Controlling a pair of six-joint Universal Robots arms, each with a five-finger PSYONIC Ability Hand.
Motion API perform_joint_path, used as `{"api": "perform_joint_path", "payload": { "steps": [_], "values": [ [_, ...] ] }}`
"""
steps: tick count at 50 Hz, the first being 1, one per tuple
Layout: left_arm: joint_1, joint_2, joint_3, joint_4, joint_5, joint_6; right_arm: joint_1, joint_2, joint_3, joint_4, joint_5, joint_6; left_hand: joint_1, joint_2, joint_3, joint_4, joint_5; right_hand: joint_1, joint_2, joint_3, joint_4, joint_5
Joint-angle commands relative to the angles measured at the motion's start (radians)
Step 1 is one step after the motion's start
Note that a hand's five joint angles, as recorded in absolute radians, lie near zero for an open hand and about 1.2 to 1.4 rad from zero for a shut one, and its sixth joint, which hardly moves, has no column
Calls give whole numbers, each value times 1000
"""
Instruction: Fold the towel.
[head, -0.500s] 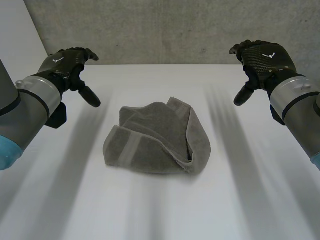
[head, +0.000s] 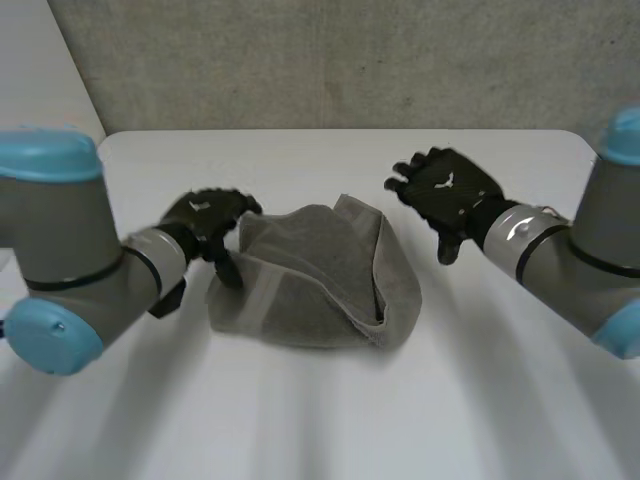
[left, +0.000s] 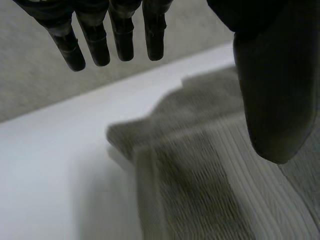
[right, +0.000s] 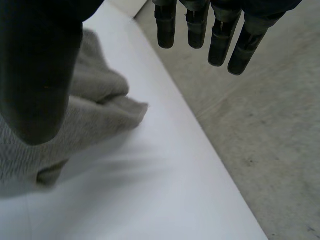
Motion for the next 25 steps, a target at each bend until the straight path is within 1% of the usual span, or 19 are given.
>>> {"api": "perform_joint_path", "payload": {
  "steps": [1,8,15,17,18,19,22,23,24,25],
  "values": [
    [-30,-98,9,2,-5,75,15,140,-92,-8,-32,-104,-80,-22,-45,-56,-1,-73,-77,-33,-53,-61],
    [-46,-162,24,5,-6,80,29,264,-175,-69,-85,-129,-80,-22,-45,-56,-1,-7,-11,-33,-53,5],
    [-47,-159,16,5,-11,81,29,358,-238,-100,-98,-130,-47,10,-45,-56,31,19,15,-33,-53,31],
    [-47,-152,9,5,-13,80,29,383,-256,-100,-99,-133,17,74,-45,-56,96,34,30,-33,-53,46],
    [-47,-151,9,5,-13,80,29,404,-272,-102,-107,-140,17,74,-45,-56,96,48,44,-33,-53,60],
    [-49,-150,6,5,-13,81,29,424,-282,-102,-113,-149,70,127,-45,-56,148,78,74,-33,-53,90],
    [-47,-145,1,6,-14,81,29,444,-293,-102,-119,-161,99,157,-45,-56,178,107,103,-33,-53,119],
    [-47,-145,1,6,-14,81,29,461,-302,-102,-124,-175,100,157,-45,-56,178,157,153,-33,-53,169],
    [-47,-141,0,5,-14,81,29,473,-307,-105,-130,-187,114,171,-45,-56,193,256,252,-33,-53,268],
    [-46,-138,-2,5,-14,81,29,473,-307,-105,-130,-187,152,209,-45,-56,231,257,253,-33,-53,269]
  ]
}}
